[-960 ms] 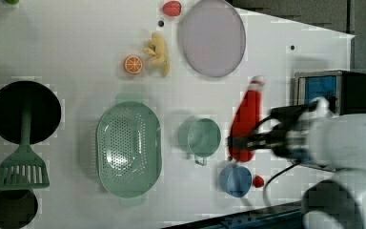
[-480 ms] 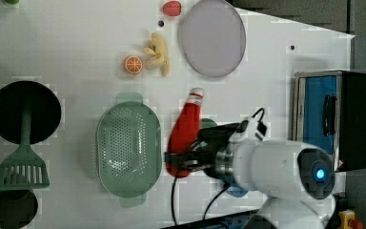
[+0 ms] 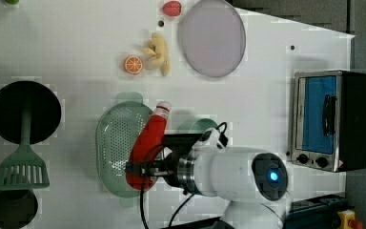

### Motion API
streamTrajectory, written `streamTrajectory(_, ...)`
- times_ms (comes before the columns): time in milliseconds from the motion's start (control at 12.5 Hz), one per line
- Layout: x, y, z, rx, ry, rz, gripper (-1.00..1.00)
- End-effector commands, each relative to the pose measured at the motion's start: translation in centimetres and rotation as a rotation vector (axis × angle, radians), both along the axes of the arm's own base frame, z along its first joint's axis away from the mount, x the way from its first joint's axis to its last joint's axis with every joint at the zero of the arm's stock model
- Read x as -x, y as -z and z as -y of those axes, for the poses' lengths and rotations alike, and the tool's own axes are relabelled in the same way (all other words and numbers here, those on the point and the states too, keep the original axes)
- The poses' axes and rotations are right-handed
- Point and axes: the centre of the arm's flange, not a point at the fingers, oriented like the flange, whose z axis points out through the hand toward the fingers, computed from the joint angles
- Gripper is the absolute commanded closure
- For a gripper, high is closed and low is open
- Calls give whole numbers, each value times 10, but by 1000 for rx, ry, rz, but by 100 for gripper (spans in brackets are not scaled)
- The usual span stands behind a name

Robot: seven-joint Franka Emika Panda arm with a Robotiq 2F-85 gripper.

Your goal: Pick Ketchup from the table and place it in strainer.

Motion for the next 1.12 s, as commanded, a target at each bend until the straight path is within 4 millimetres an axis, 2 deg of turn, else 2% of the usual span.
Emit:
streamTrajectory(80,-8,14,-4,-29,99,3,-26)
streamTrajectory(240,-10,31,1,-8,78,-6,-66)
streamTrajectory(320,-11,34,3,-5,76,-4,-88)
streamTrajectory(400,-13,31,2,-10,77,3,-100)
streamTrajectory(560,-19,18,2,-17,88,31,-100)
streamTrajectory(720,-31,-1,14,-9,115,66,-100)
streamTrajectory(880,-55,-31,42,16,178,113,-100)
streamTrajectory(1120,-88,-84,107,105,294,155,-100)
